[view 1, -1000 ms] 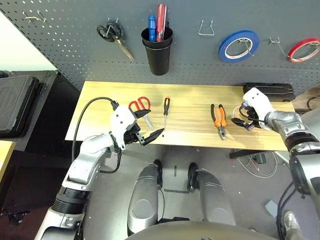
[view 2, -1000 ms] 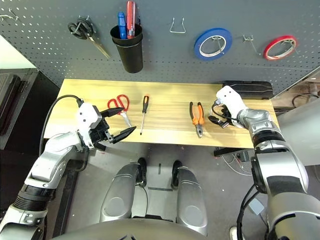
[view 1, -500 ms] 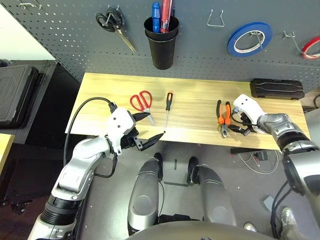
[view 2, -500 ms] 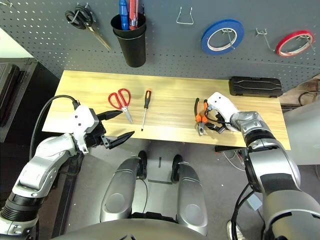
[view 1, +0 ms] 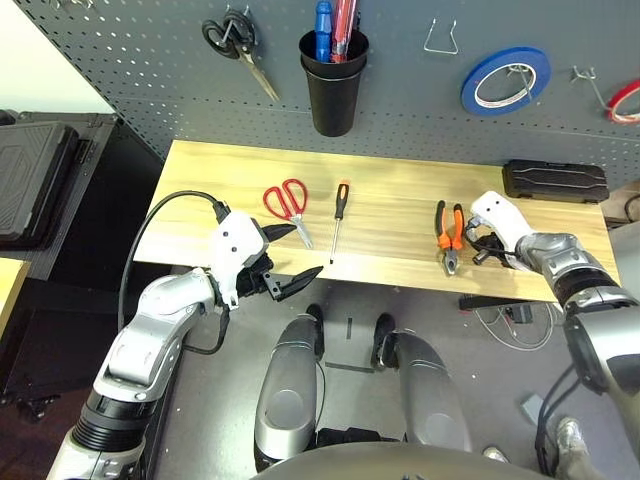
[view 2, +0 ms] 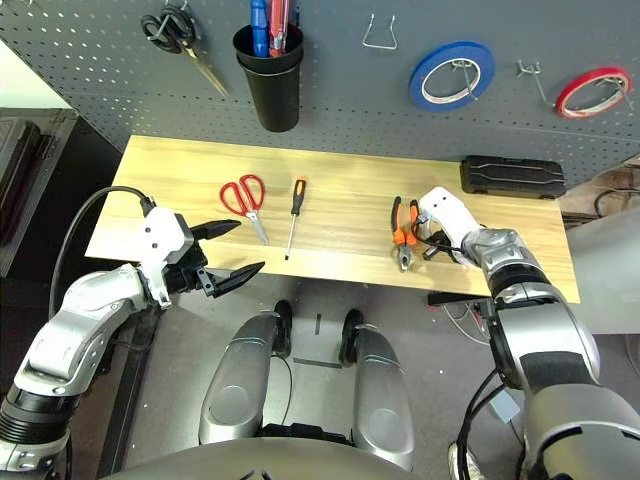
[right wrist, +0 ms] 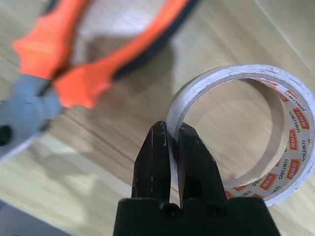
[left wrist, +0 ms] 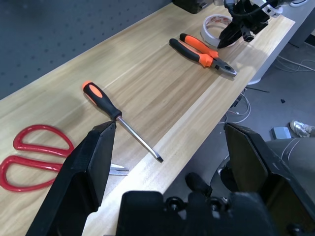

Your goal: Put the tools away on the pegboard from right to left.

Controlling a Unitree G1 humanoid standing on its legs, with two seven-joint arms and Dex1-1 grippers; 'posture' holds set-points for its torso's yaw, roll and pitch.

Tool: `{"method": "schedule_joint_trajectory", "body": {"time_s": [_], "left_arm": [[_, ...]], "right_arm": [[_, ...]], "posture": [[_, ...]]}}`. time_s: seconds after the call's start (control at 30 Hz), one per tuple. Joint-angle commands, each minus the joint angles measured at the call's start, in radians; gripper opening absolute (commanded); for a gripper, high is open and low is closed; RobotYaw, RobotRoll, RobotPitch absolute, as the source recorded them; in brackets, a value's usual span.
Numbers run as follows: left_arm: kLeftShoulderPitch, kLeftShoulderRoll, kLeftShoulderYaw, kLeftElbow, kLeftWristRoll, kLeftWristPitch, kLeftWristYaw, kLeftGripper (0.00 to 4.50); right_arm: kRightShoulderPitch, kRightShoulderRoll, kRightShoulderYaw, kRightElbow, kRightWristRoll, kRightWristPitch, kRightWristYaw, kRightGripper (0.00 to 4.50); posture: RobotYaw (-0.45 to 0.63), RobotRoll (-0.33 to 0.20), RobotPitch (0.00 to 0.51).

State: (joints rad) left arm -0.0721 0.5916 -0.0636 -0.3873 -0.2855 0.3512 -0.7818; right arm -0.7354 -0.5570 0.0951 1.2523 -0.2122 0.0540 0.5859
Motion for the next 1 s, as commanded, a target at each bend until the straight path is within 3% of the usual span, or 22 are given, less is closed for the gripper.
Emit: {"method": "schedule_joint_trajectory", "body": {"time_s": [0.03,0.37,0.53,1.0], "left_arm": [[-0.003,-0.002,-0.035,0.017,0.004,-0.016,-0.024,4.5],[-0.037,-0.032,-0.054,0.069,0.01,-0.126,-0.046,4.5],[-0.038,-0.073,-0.051,0.034,-0.024,-0.177,-0.058,4.5],[-0.085,-0.1,-0.049,-0.054,-0.126,-0.218,-0.118,4.5]], "right_arm": [[0.057,-0.013,-0.011,0.027,0.006,0.033,-0.025,0.04],[0.107,-0.053,-0.103,-0.049,0.077,-0.039,-0.082,0.04],[0.195,-0.075,-0.151,-0.119,0.105,-0.15,-0.171,0.04],[0.391,-0.101,-0.24,-0.276,0.132,-0.509,-0.39,0.04]], "posture": [[0.27,0.0,0.356],[0.23,0.0,0.328],[0.22,0.0,0.306],[0.18,0.0,0.265]]}}
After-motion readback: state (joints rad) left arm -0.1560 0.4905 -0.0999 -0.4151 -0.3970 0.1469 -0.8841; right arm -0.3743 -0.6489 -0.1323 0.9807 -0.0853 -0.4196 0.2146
